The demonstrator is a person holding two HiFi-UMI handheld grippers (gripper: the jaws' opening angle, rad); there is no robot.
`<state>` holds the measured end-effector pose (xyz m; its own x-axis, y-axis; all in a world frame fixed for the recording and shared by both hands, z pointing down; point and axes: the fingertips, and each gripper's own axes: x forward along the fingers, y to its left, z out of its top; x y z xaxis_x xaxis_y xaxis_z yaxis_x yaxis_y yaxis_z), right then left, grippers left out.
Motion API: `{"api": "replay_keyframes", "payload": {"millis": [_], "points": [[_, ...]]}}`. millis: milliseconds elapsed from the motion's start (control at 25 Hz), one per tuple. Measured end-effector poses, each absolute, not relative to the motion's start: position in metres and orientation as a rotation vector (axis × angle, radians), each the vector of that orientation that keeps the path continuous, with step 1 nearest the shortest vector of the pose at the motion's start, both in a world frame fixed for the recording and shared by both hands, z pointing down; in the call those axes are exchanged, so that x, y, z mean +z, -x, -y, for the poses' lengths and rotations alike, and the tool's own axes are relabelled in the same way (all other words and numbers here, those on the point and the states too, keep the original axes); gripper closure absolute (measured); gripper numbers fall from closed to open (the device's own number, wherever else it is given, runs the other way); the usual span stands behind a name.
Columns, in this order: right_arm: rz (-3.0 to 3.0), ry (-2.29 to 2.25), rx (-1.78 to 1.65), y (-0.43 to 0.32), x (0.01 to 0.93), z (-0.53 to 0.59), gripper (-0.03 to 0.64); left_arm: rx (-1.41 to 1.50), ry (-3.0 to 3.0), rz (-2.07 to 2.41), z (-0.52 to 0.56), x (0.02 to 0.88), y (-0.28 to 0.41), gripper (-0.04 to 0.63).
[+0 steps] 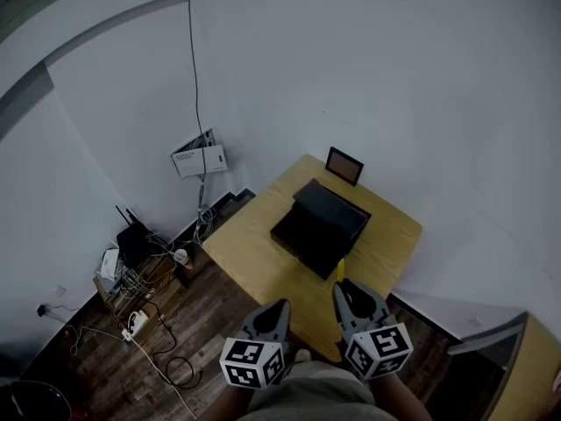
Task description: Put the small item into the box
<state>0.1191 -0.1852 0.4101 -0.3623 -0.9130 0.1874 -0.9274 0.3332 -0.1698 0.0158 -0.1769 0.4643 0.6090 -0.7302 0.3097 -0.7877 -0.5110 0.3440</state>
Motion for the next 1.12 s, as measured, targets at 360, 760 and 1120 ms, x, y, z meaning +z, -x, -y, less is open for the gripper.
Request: {"api": "replay_keyframes", "payload": {"millis": [360, 760, 1120], "points": [[2.507, -1.633, 0.432, -0.138, 0.437, 0.256, 0.568, 0.17, -2.319, 1.27, 0.23, 0.473, -0.033, 0.592], [2.441, -1.518, 0.519, -0.142, 0.492, 0.317, 0.568, 0.215, -2.204, 1.324, 0.255, 0.506, -0.024, 0.592], [2.311, -1.388, 0.526, -0.125, 0.557, 0.366, 0.568, 0.24, -2.184, 1.29, 0.285, 0.525, -0.023, 0.592]]}}
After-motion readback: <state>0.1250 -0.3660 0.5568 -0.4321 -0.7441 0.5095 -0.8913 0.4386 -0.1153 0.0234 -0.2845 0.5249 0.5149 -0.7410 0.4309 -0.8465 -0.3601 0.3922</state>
